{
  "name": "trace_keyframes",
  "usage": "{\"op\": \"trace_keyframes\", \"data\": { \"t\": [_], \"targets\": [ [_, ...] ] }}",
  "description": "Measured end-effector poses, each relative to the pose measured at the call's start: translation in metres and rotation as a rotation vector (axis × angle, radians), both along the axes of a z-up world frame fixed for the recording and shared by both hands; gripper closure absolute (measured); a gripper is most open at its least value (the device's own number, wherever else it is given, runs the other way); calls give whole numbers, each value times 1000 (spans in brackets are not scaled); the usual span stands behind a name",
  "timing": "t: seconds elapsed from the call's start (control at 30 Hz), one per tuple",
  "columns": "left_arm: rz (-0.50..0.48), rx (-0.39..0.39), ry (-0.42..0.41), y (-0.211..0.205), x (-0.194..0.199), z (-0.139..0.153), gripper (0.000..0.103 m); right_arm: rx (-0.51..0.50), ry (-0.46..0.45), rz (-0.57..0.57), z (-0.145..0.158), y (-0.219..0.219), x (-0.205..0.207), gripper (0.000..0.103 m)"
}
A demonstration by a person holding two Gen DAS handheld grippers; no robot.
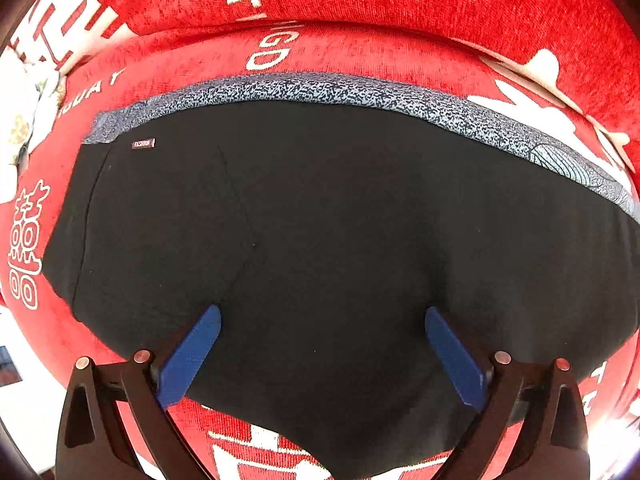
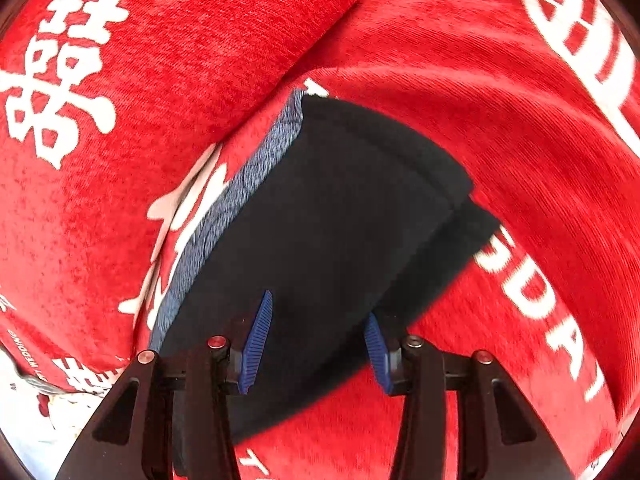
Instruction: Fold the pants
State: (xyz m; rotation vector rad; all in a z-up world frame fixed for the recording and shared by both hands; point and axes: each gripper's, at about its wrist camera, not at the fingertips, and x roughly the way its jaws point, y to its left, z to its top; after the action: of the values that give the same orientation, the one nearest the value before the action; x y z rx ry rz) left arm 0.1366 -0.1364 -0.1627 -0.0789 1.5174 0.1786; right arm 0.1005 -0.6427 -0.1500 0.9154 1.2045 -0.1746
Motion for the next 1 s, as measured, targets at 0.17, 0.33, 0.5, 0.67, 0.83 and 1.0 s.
{"op": "trace_keyframes", "data": {
  "t": [0.17,0.33,0.5,0.67,0.83,1.0],
  "targets": [
    [-44,3,13,0,0,-1,0,-81,-45,108,26,1,-12,95],
    [-56,23,-9,-6,-3,-4,0,-91,-7,138,-4,-3,-24,96],
    [-84,65,18,-27,-3,19,0,-167,50,114,14,0,-23,73],
    [-242,11,-98,-90,6,55,0,-116,-37,231,46,28,-22,72],
    [-325,-67,-125,-163,39,40,0,-115,-110,436,52,92,18,72],
    [-406,-23,-70,-206,44,8,0,-279,-88,315,70,84,24,72]
  ]
}}
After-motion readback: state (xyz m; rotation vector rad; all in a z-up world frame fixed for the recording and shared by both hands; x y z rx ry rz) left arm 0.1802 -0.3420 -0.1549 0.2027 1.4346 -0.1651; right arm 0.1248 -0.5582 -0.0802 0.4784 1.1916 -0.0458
